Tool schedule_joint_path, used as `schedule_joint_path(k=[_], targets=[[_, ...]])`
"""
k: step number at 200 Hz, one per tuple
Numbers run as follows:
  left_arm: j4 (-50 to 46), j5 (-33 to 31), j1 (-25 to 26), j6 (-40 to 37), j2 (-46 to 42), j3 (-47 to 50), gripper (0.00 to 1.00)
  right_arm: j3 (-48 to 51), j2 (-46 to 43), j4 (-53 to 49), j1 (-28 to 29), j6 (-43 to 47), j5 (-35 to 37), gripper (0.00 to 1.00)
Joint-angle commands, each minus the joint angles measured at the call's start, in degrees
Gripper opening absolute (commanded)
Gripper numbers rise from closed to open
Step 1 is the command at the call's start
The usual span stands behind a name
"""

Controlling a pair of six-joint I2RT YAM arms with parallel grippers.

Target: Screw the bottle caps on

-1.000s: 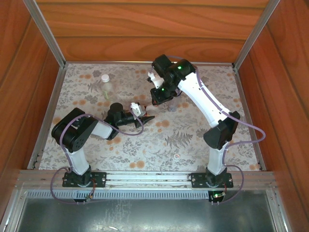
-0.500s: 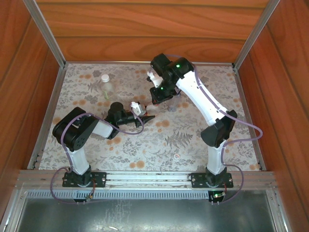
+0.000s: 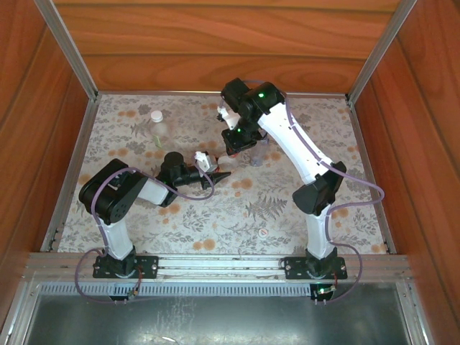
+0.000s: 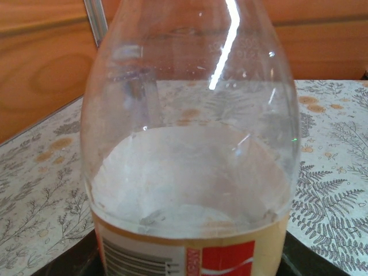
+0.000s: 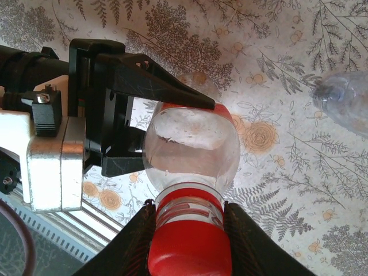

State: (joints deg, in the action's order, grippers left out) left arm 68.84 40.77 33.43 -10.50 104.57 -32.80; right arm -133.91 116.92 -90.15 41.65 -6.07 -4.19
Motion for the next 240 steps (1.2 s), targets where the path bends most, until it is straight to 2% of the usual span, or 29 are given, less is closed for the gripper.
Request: schedule_joint_path(k=[1,167,201,240], targets=[[-7.26,2.22,0.60,0.07,3.02,0.54,0.49,-0.27,2.86,-0.72,0.90,-0.25,-0.08,0.34],[-7.27,2.46,0.50,0.53,3.27,0.41,0.49,-2.86,3.71,-1.33,0.98,-0.08,0.42,0.40],[-7.29,2.47,0.42,0.68,3.44,0.28,0.49,-2.61,3.23,-0.82,0.98,-0.09,0.56,0.47],[-7.26,2.44,0.21,0.84,3.44,0.36,0.49,-2.16,2.27,0.18,0.98,-0.09,0.47,0.65]])
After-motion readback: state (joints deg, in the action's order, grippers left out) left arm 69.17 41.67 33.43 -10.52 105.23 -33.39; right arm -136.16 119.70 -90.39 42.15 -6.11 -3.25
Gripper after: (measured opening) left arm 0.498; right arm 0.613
